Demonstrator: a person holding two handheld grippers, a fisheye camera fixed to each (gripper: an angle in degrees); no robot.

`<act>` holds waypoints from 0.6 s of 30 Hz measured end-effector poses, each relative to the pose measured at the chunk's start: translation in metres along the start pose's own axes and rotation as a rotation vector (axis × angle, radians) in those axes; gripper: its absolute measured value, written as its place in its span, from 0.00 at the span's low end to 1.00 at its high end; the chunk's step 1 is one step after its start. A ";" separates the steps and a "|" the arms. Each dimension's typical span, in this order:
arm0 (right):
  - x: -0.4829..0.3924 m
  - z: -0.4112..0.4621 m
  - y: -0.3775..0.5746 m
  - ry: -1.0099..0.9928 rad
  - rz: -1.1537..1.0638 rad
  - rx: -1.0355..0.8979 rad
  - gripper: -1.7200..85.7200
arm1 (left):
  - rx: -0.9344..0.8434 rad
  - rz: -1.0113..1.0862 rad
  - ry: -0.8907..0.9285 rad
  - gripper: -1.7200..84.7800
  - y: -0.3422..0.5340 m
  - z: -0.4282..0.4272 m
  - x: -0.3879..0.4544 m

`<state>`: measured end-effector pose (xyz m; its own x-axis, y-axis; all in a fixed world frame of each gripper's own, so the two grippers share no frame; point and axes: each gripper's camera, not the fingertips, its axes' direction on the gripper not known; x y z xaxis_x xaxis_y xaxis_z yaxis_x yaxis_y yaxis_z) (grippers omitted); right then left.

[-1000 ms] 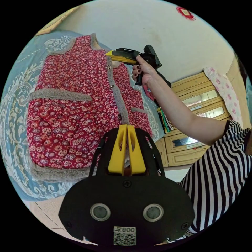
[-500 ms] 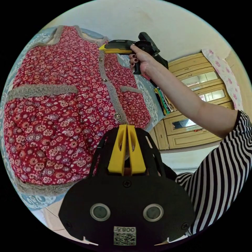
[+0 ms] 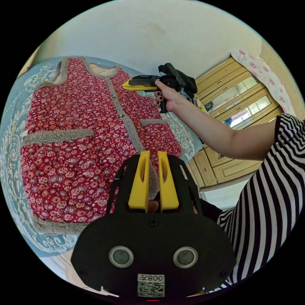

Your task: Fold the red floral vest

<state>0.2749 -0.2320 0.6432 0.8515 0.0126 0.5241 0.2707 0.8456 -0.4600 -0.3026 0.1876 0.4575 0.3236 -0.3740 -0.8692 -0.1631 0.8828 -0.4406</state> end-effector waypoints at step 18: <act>-0.040 0.042 0.103 0.020 -0.167 -0.140 0.02 | 0.093 -0.099 -0.442 0.02 -0.055 -0.036 -0.043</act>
<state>0.2496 -0.1230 0.6050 0.7980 -0.1335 0.5876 0.4674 0.7526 -0.4638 -0.3408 0.1452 0.5113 0.7030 -0.3185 -0.6359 -0.0338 0.8781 -0.4772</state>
